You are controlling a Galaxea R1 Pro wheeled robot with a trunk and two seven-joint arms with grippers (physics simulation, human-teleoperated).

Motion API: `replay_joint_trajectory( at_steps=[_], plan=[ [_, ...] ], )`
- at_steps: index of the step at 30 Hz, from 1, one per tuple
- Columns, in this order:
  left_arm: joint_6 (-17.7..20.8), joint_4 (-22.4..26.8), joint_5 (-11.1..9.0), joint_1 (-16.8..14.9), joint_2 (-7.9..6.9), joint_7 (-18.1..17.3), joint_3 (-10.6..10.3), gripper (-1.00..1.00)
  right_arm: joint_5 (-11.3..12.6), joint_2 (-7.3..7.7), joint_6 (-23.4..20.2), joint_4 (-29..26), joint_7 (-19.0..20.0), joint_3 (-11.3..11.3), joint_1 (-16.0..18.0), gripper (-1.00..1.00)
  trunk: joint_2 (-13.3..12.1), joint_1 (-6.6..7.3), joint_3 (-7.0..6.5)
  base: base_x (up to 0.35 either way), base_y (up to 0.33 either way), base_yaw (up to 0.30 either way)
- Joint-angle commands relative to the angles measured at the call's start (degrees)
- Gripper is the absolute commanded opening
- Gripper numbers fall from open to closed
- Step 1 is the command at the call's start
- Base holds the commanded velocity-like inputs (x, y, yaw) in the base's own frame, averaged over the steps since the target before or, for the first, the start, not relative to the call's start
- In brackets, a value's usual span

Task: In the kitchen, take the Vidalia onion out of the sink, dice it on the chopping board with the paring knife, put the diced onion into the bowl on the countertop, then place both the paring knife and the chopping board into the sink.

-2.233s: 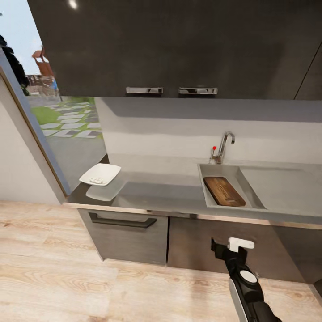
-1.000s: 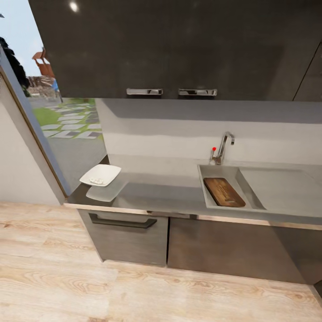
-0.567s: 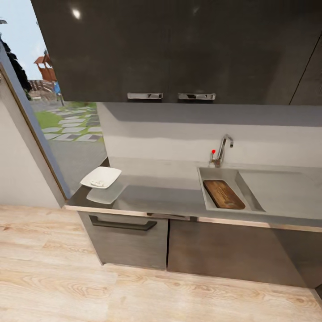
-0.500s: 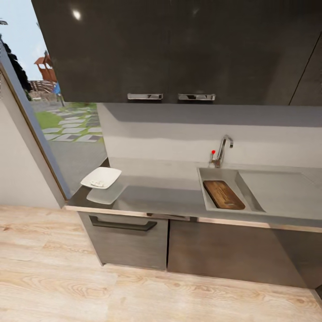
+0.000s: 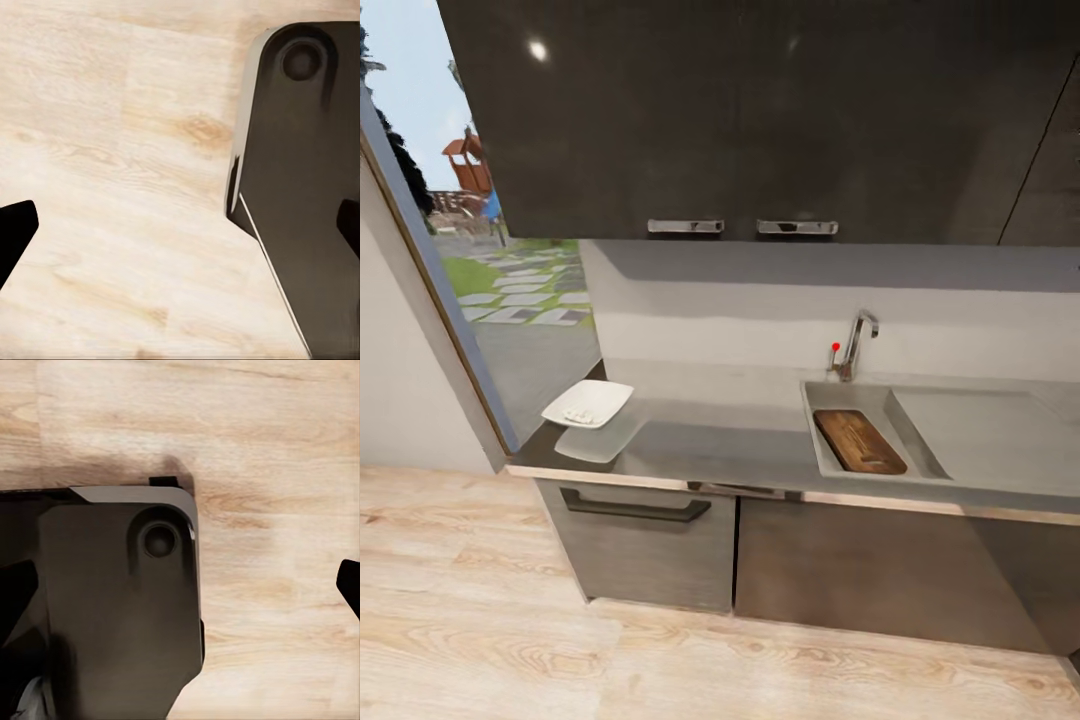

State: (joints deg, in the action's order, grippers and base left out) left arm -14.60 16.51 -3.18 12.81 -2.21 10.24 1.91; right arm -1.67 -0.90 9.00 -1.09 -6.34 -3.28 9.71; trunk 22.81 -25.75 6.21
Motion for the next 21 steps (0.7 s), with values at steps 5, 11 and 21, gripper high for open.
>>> replay_joint_trajectory(
  at_steps=[5, 11, 21],
  plan=[
    [-0.18, -1.96, -0.42, 0.02, 0.31, -0.03, -0.02, 1.00, -0.12, 0.24, 0.14, 0.06, -0.23, -0.37, 0.00, 1.00, 0.10, -0.04, -0.36, 0.000, 0.000, -0.013],
    [-0.75, -5.27, -0.30, 0.02, 0.32, -0.40, -0.04, 1.00, -0.09, 0.09, 0.14, 0.01, -0.25, -0.34, -0.04, 1.00, 0.10, -0.04, -0.91, 0.000, 0.000, -0.050],
    [-0.79, -9.96, -0.42, 0.02, 0.26, -0.49, -0.19, 1.00, -0.01, 0.02, 0.53, -0.22, -0.20, -0.39, -0.04, 1.00, 0.10, -0.04, -1.80, 0.000, 0.000, -0.055]
  ],
)
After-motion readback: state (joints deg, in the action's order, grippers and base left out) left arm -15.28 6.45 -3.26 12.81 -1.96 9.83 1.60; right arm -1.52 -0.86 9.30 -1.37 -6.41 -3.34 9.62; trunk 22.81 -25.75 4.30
